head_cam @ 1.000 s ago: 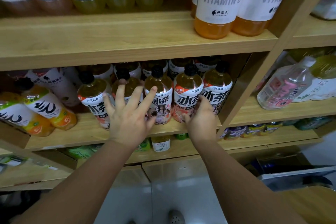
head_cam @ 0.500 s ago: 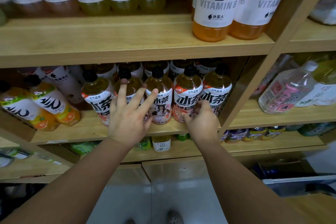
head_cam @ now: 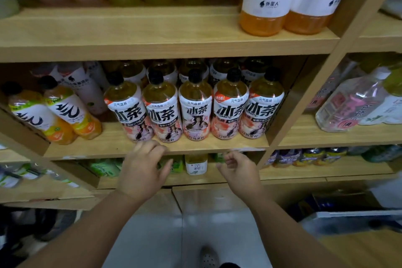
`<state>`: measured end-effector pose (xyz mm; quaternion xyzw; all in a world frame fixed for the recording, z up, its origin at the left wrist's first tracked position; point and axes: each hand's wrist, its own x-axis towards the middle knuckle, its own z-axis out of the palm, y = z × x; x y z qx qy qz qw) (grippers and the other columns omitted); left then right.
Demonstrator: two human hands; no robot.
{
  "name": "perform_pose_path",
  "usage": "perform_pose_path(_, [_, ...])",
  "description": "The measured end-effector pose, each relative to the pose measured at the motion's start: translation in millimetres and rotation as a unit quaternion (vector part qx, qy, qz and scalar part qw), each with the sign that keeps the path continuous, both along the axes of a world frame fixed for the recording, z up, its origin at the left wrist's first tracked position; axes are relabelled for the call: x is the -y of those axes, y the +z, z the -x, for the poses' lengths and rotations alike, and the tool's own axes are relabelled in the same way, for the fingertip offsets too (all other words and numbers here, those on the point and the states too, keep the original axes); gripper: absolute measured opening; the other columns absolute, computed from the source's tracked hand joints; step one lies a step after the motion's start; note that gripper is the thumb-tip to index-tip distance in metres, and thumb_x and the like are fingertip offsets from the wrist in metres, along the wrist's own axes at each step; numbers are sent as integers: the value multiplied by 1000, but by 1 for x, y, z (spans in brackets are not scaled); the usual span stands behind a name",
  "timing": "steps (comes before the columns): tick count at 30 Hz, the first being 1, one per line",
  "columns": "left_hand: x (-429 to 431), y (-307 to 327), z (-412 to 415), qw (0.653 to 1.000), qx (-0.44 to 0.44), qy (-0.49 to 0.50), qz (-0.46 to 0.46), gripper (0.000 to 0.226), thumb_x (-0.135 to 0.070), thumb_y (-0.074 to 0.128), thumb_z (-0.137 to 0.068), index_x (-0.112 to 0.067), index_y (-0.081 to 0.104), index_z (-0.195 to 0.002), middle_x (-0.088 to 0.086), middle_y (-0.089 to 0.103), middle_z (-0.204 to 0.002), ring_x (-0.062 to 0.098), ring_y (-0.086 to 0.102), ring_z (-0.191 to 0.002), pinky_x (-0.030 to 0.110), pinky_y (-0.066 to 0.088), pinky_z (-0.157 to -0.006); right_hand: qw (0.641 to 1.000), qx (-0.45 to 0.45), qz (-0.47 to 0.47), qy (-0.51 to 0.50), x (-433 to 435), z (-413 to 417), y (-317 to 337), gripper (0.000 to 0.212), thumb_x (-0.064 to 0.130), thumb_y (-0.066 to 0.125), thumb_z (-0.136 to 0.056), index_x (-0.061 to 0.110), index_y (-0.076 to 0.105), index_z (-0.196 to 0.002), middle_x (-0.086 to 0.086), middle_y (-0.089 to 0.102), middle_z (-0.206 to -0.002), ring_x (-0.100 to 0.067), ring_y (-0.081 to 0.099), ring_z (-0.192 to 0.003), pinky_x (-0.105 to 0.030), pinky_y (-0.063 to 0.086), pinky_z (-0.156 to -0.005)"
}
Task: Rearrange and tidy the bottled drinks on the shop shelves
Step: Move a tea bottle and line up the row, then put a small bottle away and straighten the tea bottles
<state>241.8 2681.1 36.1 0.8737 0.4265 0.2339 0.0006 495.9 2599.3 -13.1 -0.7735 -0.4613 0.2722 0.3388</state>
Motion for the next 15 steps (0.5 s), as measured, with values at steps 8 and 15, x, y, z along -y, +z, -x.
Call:
perform_pose_path(8, [-8,-102,3,936,-72,12,343,56,-37,74,-84,-22,60,-135,2,58,-134,21,58,-117,26,45,-89,993,-54,106,18,-6,18,-55,48,34,78,-88,16,64,-130,2,65,-124,-15,62,-109,-28,50,-90])
perform_pose_path(15, [-43,-143,-39,876,146,11,459,48,-30,77,-87,-36,59,-131,-18,61,-126,8,59,-112,34,51,-96,992,-57,102,50,-60,13,-105,47,29,69,-95,16,56,-139,2,60,-136,-19,56,-124,-27,46,-89])
